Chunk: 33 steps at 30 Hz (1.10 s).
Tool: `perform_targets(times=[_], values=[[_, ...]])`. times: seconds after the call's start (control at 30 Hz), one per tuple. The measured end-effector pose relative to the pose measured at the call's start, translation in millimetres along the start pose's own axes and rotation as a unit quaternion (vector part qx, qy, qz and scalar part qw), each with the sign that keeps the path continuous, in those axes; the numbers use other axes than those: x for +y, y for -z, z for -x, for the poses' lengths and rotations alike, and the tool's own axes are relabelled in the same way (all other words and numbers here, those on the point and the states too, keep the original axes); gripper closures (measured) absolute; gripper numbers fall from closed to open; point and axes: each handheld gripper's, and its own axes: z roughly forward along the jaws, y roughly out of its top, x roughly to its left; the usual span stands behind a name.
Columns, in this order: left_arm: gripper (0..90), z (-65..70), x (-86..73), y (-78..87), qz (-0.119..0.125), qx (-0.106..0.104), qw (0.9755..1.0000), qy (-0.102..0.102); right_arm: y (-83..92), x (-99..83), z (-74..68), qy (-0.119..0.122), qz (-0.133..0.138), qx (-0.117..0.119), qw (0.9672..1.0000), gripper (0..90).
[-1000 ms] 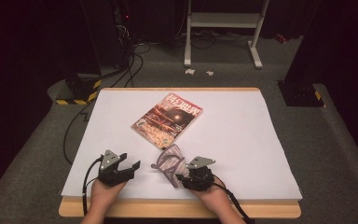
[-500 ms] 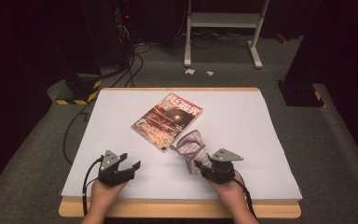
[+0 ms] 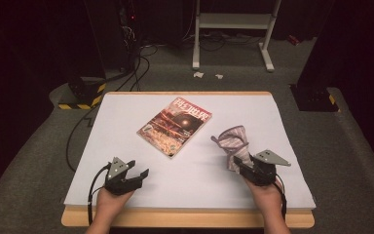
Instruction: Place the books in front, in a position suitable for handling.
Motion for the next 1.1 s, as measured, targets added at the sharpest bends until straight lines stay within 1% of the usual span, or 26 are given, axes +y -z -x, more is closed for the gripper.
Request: perform_targets(times=[0.07, 0.1, 0.13, 0.17, 0.37, 0.43, 0.57, 0.63, 0.73, 0.8, 0.83, 0.87, 0.9, 0.93, 0.97, 1.0, 1.1], values=[[34.1, 0.8, 0.3, -0.1, 0.0, -0.001, 1.0, -0.002, 3.3, -0.5, 7.1, -0.006, 0.004, -0.009, 0.9999, 57.9], [34.1, 0.8, 0.3, -0.1, 0.0, -0.001, 1.0, -0.002, 3.3, -0.5, 7.1, -0.006, 0.004, -0.009, 0.9999, 57.9], [34.1, 1.1, 0.5, -0.1, 0.001, -0.001, 1.0, -0.002, 4.6, -0.9, 10.1, -0.008, 0.005, -0.014, 0.9999, 57.8], [34.1, 1.6, 0.9, 0.2, 0.002, -0.001, 1.0, -0.002, 6.8, -1.6, 14.9, -0.008, 0.006, -0.025, 0.9996, 57.5], [34.3, 2.7, 1.2, -0.1, 0.002, -0.006, 1.0, -0.001, 10.7, -4.1, 26.7, -0.013, 0.007, -0.051, 0.9986, 56.5], [34.3, 2.6, 1.4, -0.3, 0.001, -0.008, 1.0, -0.001, 9.4, -6.8, 31.2, -0.017, 0.001, -0.06, 0.9981, 56.1], [34.3, 2.6, 1.8, -0.8, 0.0, -0.011, 0.9999, -0.001, 4.1, -14.9, 39.7, -0.027, -0.019, -0.074, 0.9967, 55.5], [34.3, 2.7, 2.1, -1.2, -0.001, -0.012, 0.9999, 0.0, 1.6, -18.3, 42.0, -0.026, -0.028, -0.081, 0.996, 55.0], [34.2, 2.7, 2.2, -1.7, -0.001, -0.013, 0.9999, 0.001, -0.1, -20.9, 43.2, -0.027, -0.036, -0.083, 0.9955, 54.8], [34.2, 2.8, 2.4, -2.2, -0.001, -0.014, 0.9999, 0.002, -1.6, -23.2, 44.4, -0.03, -0.045, -0.085, 0.9949, 54.2], [34.2, 3.0, 2.5, -2.8, -0.002, -0.015, 0.9999, 0.0, -3.3, -25.5, 45.5, -0.03, -0.055, -0.087, 0.9943, 53.5], [34.2, 3.0, 2.5, -2.8, -0.002, -0.015, 0.9999, 0.0, -3.3, -25.5, 45.5, -0.03, -0.055, -0.087, 0.9943, 53.5], [34.2, 3.8, 2.5, -3.7, -0.003, -0.016, 0.9999, 0.001, -7.1, -29.4, 47.4, -0.035, -0.073, -0.086, 0.993, 52.3], [34.2, 3.8, 2.5, -3.7, -0.003, -0.016, 0.9999, 0.001, -7.1, -29.4, 47.4, -0.035, -0.073, -0.086, 0.993, 52.3], [34.2, 4.3, 2.7, -4.5, -0.005, -0.017, 0.9998, -0.002, -11.7, -34.8, 49.7, -0.039, -0.091, -0.086, 0.9914, 51.3], [34.2, 4.5, 2.7, -4.8, -0.005, -0.017, 0.9998, -0.003, -11.5, -36.5, 50.6, -0.046, -0.086, -0.084, 0.9917, 51.4], [34.2, 5.0, 2.7, -5.7, -0.007, -0.018, 0.9998, -0.004, -11.3, -36.3, 50.7, -0.048, -0.087, -0.083, 0.9915, 51.1]])
